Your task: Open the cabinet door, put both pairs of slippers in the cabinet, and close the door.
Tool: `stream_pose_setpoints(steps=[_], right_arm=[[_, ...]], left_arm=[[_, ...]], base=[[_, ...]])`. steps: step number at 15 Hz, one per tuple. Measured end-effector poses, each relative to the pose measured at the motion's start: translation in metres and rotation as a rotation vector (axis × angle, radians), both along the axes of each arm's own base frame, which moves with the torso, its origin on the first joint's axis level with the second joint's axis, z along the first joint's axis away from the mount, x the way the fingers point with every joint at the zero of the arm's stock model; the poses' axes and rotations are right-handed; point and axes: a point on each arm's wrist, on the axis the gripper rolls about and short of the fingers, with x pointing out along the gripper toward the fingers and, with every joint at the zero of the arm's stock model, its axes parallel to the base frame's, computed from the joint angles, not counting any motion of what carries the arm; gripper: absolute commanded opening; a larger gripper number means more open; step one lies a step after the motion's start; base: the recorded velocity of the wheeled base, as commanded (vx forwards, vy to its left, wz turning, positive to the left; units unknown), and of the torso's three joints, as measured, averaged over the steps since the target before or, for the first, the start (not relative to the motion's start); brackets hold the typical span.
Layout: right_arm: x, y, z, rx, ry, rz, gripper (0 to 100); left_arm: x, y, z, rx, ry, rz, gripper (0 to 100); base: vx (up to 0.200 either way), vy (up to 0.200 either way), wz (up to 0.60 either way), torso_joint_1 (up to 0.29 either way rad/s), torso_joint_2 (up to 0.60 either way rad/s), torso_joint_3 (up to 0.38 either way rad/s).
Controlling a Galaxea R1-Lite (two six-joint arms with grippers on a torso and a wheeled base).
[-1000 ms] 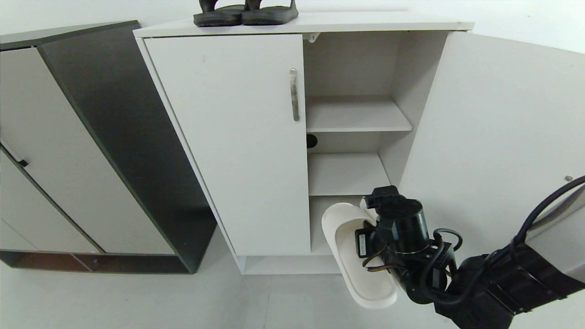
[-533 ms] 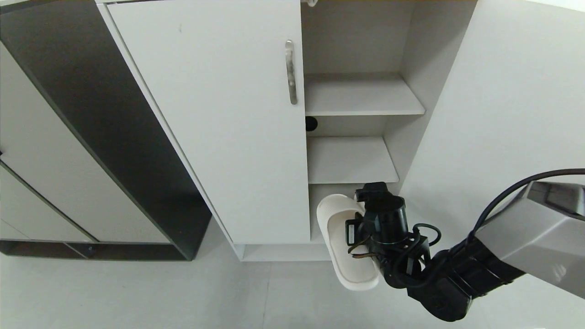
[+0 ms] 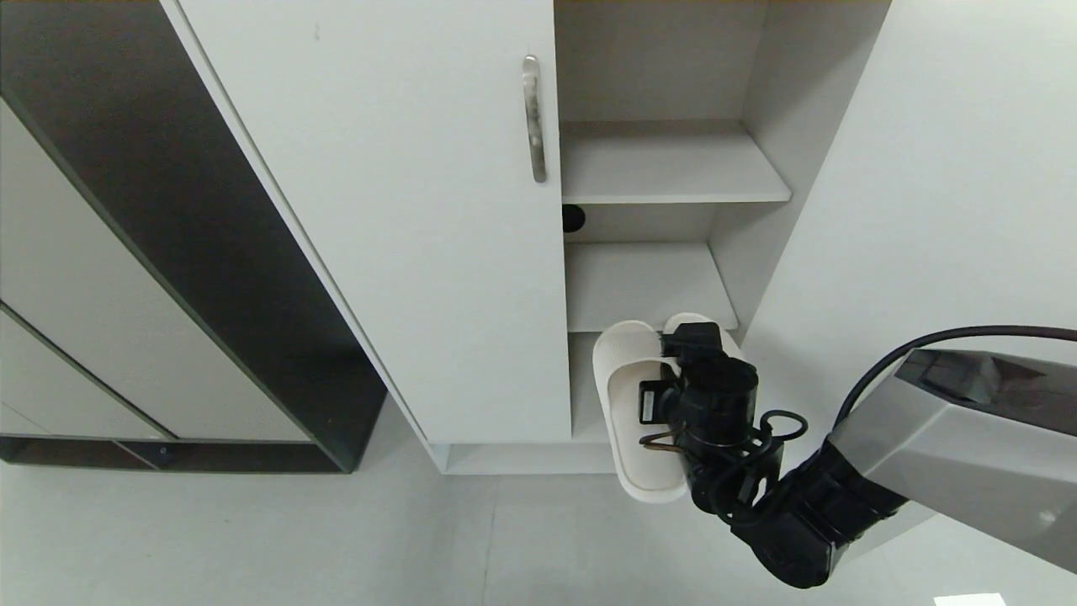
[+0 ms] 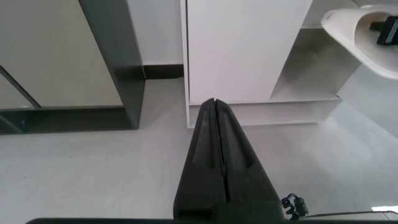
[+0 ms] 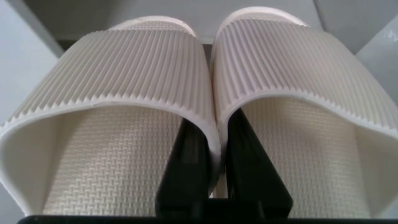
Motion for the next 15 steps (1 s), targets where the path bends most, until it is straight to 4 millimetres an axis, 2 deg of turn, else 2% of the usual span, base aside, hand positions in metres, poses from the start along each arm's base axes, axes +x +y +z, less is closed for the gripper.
stream_pose_setpoints(steps=[2, 12, 15], right_arm=[[0.0049, -0.0036, -0.0049, -0.006, 0.001, -0.017, 0], [0.0085, -0.0039, -0.0097, -0.011, 0.007, -0.028, 0], [0.0084, -0.0031, -0.0118, -0.013, 0.010, -0.024, 0]], left_arm=[[0.0000, 0.0000, 0.0000, 0.001, 0.000, 0.000, 0], [0.0000, -0.0001, 0.0000, 0.001, 0.000, -0.002, 0], [0.0000, 0.0000, 0.0000, -0.003, 0.000, 0.000, 0]], base=[[0.000, 0.000, 0.00, 0.000, 0.00, 0.000], [0.200, 0.000, 0.00, 0.002, 0.00, 0.000], [0.000, 0.000, 0.00, 0.000, 0.00, 0.000]])
